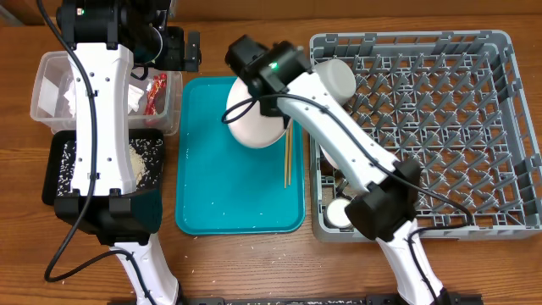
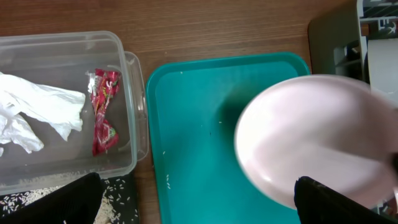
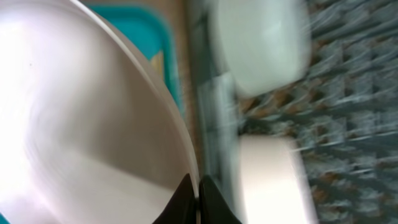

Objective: Sort waste into correct bins and load items into the dishwasher
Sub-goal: 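Lift the white plate and stand it upright in the dish rack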

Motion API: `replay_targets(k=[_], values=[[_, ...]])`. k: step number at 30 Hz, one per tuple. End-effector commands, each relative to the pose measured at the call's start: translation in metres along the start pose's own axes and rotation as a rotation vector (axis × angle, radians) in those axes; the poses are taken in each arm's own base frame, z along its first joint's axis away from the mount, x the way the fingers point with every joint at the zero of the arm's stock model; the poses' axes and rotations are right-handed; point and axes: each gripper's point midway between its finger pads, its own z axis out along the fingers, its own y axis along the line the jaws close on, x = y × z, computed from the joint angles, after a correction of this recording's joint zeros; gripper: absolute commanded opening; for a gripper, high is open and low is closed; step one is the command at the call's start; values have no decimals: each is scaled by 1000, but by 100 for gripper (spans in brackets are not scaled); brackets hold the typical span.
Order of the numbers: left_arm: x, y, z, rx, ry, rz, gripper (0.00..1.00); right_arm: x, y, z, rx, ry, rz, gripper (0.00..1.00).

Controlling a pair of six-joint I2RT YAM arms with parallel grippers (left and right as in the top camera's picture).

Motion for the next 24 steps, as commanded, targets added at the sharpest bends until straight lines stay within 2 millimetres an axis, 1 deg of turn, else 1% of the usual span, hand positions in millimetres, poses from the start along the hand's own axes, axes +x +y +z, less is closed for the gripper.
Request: replay_targets(k=[1, 2, 3, 4, 7, 8, 9, 10, 11, 13, 14, 17, 19, 21, 24], values=[[-5, -1, -6, -5, -25, 1, 100, -43, -60, -53, 154, -247, 16, 4], [-5, -1, -6, -5, -25, 1, 100, -48, -69, -61, 183, -282, 16, 4], [-5, -1, -6, -5, -25, 1, 100, -58, -88, -77, 245, -357, 38, 4], [-5, -1, -6, -5, -25, 1, 100, -66, -101, -88, 305, -416, 53, 4], [-5, -1, -6, -5, -25, 1, 100, -78, -122, -106, 421, -510, 64, 4], [-5, -1, -6, -5, -25, 1, 100, -84, -132, -115, 498, -558, 51, 4], [-5, -1, -6, -5, -25, 1, 100, -86, -137, -119, 541, -569, 18, 4], [-5, -1, -6, -5, -25, 1, 100, -90, -146, -121, 609, -554, -68, 4], [-5, -1, -6, -5, -25, 1, 100, -91, -150, -120, 626, -542, -90, 4], [-5, -1, -6, -5, -25, 1, 100, -94, -161, -114, 647, -513, -96, 4], [-5, -1, -6, -5, -25, 1, 100, -96, -173, -103, 635, -472, -74, 4], [-5, -1, -6, -5, -25, 1, 100, -96, -190, -81, 591, -393, -33, 4], [-5, -1, -6, -5, -25, 1, 100, -95, -210, -56, 528, -297, 24, 4], [-5, -1, -6, -5, -25, 1, 100, -92, -224, -40, 500, -238, 58, 4], [-5, -1, -6, -5, -25, 1, 100, -86, -238, -23, 534, -182, 58, 4]])
